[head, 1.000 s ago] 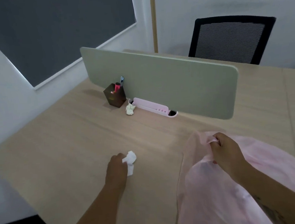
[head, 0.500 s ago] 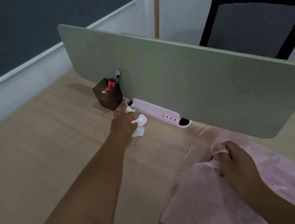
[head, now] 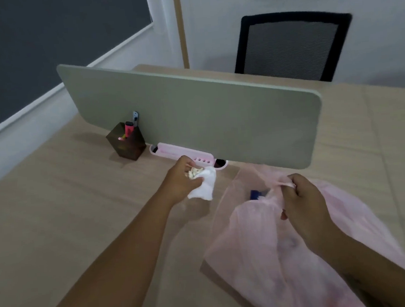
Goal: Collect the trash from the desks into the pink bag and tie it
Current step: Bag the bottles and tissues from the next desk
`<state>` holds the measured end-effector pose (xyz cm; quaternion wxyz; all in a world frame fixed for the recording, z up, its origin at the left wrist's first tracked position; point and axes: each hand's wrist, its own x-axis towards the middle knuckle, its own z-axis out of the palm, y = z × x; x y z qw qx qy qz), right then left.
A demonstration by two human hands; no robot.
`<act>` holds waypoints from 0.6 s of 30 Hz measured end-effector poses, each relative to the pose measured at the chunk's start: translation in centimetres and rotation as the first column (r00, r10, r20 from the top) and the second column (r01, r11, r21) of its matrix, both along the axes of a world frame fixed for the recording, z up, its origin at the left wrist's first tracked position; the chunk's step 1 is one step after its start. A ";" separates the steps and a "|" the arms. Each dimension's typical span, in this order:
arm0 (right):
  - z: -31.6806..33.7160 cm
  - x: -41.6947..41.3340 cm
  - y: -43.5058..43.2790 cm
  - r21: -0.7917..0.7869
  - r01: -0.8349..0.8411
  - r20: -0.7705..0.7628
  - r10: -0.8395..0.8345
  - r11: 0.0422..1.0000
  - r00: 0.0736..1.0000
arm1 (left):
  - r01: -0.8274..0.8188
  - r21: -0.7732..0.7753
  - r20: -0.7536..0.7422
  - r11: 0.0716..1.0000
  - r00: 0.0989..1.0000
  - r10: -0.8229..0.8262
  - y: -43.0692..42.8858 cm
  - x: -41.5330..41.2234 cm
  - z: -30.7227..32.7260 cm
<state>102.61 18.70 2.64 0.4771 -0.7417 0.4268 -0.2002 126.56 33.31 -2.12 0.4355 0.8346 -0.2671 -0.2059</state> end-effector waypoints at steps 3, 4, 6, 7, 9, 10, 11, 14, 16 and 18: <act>2.1 -4.4 0.6 0.048 0.092 0.054 -0.095 0.995 0.994 | 0.087 -0.045 -0.198 0.995 0.976 -0.094 -1.4 -5.8 2.7; 2.7 -5.9 0.8 0.055 0.109 0.066 -0.113 0.992 0.991 | 0.133 -0.038 -0.263 0.990 0.955 -0.138 -1.7 -7.8 3.4; 3.7 -8.7 1.2 0.063 0.130 0.093 -0.136 0.989 0.986 | 0.215 -0.053 -0.343 0.975 0.913 -0.220 -2.2 -11.7 4.3; 4.1 -10.0 1.4 0.068 0.141 0.103 -0.147 0.988 0.984 | 0.226 -0.074 -0.352 0.971 0.905 -0.238 -2.5 -13.5 4.6; 4.7 -12.5 1.6 0.084 0.159 0.122 -0.169 0.984 0.978 | 0.201 -0.116 -0.335 0.973 0.914 -0.228 -3.3 -16.9 5.2; 5.2 -14.1 1.8 0.089 0.160 0.134 -0.171 0.983 0.976 | 0.188 -0.135 -0.320 0.973 0.921 -0.222 -3.6 -18.8 5.6; 5.6 -15.6 2.0 0.083 0.153 0.144 -0.164 0.985 0.976 | 0.182 -0.151 -0.315 0.972 0.923 -0.222 -3.9 -20.5 6.0; 6.7 -19.7 2.1 0.032 0.118 0.166 -0.121 0.993 0.979 | 0.220 -0.123 -0.282 0.968 0.927 -0.246 -4.2 -24.4 6.9; 7.7 -22.6 2.2 -0.005 0.086 0.185 -0.083 0.996 0.979 | 0.227 -0.027 -0.172 0.973 0.958 -0.229 -3.7 -26.1 6.9; 8.4 -25.7 2.2 -0.020 0.054 0.204 -0.049 0.998 0.978 | 0.127 0.035 -0.042 0.991 0.991 -0.126 -2.6 -27.7 6.9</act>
